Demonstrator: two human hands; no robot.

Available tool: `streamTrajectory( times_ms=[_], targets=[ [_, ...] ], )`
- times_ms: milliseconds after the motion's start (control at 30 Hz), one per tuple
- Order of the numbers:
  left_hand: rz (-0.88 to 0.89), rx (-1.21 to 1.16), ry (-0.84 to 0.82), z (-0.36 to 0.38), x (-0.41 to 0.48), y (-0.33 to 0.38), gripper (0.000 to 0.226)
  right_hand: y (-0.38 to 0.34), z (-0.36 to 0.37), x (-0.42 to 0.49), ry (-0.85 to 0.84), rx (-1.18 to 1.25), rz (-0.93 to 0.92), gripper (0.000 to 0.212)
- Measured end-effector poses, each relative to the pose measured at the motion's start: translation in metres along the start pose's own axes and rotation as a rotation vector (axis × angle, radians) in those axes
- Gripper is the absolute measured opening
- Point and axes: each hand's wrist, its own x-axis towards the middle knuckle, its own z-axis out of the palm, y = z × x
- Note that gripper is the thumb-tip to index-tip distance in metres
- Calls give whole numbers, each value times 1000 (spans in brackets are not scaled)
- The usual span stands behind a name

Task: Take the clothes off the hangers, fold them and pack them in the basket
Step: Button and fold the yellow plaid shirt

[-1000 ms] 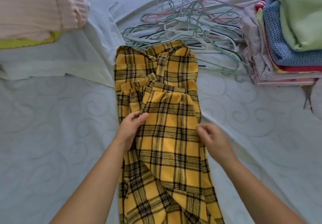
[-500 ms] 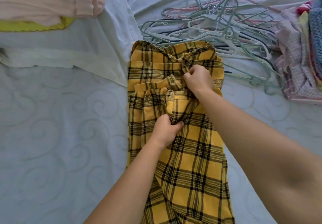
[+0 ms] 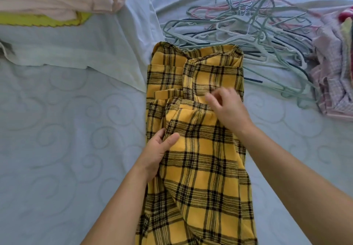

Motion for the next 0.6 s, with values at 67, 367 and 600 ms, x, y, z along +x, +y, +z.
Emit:
streamTrajectory(
  times_ms=[67, 367, 600],
  targets=[
    [26, 14, -36, 6, 1, 7, 49, 17, -5, -16, -250, -58, 78, 41],
    [247, 31, 76, 28, 16, 18, 45, 10, -70, -9, -65, 567, 159, 24],
    [229, 535, 423, 39, -2, -41, 25, 33, 22, -65, 44, -325, -204, 60]
  ],
)
